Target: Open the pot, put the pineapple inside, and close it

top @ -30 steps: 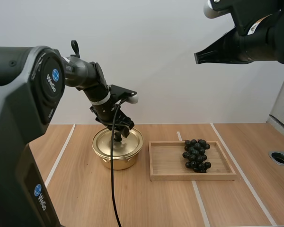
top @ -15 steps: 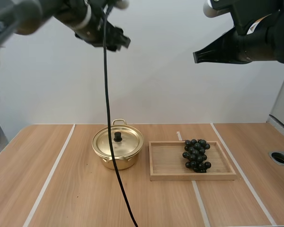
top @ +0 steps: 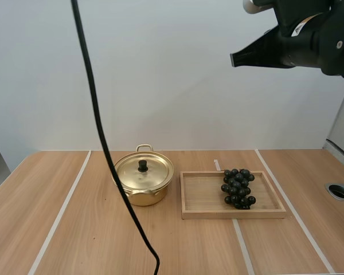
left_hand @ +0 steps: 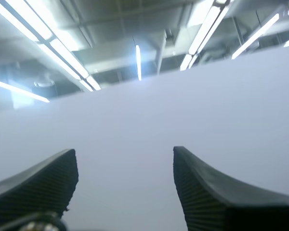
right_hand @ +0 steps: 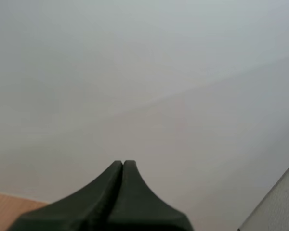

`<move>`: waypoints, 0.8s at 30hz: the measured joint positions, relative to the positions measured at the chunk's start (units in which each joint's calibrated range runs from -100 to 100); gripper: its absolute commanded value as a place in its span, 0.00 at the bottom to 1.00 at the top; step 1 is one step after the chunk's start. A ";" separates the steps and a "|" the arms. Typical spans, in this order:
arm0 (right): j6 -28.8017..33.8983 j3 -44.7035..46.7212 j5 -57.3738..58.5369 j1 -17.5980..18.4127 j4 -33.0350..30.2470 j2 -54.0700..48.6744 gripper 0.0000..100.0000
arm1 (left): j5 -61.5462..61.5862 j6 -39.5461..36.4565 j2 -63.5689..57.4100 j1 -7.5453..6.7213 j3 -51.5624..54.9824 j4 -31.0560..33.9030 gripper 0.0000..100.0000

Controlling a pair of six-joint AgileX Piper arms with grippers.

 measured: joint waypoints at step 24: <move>0.10 0.00 -18.91 0.00 1.40 -2.63 1.00 | -21.60 -15.96 -20.98 2.51 16.60 15.61 0.93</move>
